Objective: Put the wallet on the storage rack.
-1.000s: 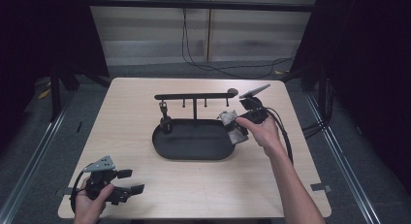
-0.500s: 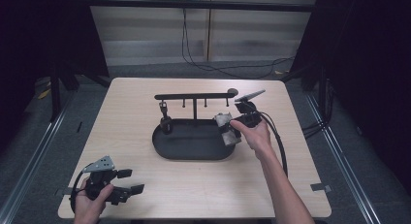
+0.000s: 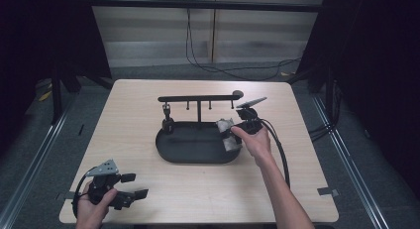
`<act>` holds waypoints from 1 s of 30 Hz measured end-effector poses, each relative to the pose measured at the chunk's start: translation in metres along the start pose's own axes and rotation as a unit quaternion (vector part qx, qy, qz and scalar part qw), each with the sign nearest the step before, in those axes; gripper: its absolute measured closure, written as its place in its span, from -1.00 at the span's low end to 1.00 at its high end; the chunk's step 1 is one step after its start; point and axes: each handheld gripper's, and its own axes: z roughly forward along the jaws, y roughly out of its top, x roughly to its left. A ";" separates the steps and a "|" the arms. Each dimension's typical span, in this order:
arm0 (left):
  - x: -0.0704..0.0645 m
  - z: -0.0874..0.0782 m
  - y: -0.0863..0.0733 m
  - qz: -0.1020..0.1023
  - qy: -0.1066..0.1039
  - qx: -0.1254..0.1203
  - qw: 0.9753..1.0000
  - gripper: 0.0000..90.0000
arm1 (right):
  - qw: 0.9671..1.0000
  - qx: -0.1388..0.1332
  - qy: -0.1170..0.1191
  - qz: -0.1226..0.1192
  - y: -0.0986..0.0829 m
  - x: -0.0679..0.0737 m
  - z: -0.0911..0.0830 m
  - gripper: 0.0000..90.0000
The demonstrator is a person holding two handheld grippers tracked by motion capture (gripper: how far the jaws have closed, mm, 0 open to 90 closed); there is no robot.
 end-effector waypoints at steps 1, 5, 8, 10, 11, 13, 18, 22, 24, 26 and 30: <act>0.000 0.000 0.000 -0.001 -0.001 -0.001 1.000 -0.61 | 1.000 0.001 -0.001 0.004 0.000 0.001 0.004 -0.26; 0.000 -0.001 0.000 -0.002 -0.002 -0.003 1.000 -0.61 | 1.000 -0.003 0.001 0.005 0.001 0.002 0.010 -0.26; 0.000 -0.001 0.000 0.000 -0.001 -0.005 1.000 -0.61 | 1.000 -0.001 0.001 0.001 0.000 0.003 0.016 -0.26; 0.000 -0.001 0.000 -0.001 0.000 -0.005 1.000 -0.62 | 1.000 0.002 0.000 0.004 0.000 0.004 0.019 -0.26; 0.000 -0.001 0.000 -0.001 0.000 -0.005 1.000 -0.62 | 1.000 0.000 -0.002 0.002 0.000 0.004 0.021 -0.26; 0.000 -0.001 0.000 -0.001 0.002 -0.005 1.000 -0.62 | 1.000 0.003 -0.002 0.003 0.000 0.004 0.024 -0.27; 0.000 0.000 0.000 0.000 -0.001 -0.001 1.000 -0.62 | 1.000 0.013 -0.011 -0.005 -0.001 0.005 0.033 -0.27; 0.000 -0.001 0.000 0.000 0.000 -0.004 1.000 -0.62 | 0.999 0.025 -0.032 -0.014 -0.003 0.003 0.040 -0.27; 0.000 -0.001 0.000 0.000 0.000 -0.003 1.000 -0.62 | 0.999 0.021 -0.030 -0.014 -0.003 0.003 0.041 -0.27; 0.000 -0.001 0.000 0.001 -0.001 -0.003 1.000 -0.62 | 0.999 0.020 -0.032 -0.016 -0.004 0.003 0.042 -0.28; 0.000 -0.001 0.000 0.000 0.000 -0.002 1.000 -0.62 | 0.999 0.017 -0.035 -0.017 -0.004 0.004 0.044 -0.31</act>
